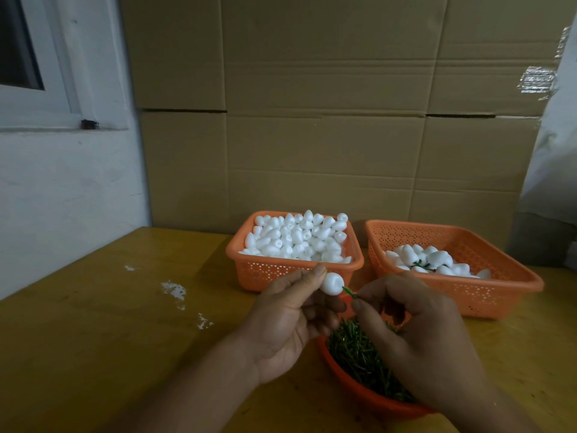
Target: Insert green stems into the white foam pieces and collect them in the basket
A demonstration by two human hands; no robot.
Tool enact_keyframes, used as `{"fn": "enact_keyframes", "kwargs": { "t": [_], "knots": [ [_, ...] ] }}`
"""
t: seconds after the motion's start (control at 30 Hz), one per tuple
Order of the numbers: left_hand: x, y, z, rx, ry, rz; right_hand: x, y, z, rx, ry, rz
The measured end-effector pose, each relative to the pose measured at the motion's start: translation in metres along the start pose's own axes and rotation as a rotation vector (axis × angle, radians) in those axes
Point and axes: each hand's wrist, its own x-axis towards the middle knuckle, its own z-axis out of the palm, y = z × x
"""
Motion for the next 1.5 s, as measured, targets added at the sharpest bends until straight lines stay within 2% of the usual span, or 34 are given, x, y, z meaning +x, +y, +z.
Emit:
{"fn": "enact_keyframes", "kwargs": {
  "t": [0.87,0.97,1.17,1.5],
  "knots": [
    [-0.0014,-0.0072,0.0037,0.191,0.035,0.132,-0.0007,-0.0065,0.0008,-0.272,-0.006,-0.049],
    [-0.0011,-0.0073,0.0033,0.190,0.038,0.145,-0.0013,-0.0057,0.0023,-0.243,-0.003,-0.031],
    [0.0004,-0.0081,0.0029,0.201,0.042,0.213,-0.0031,-0.0050,0.0040,-0.030,0.008,0.102],
    [0.0006,-0.0094,0.0002,0.172,-0.023,0.248,-0.0032,-0.0029,0.0061,0.094,-0.016,0.197]
  ]
}}
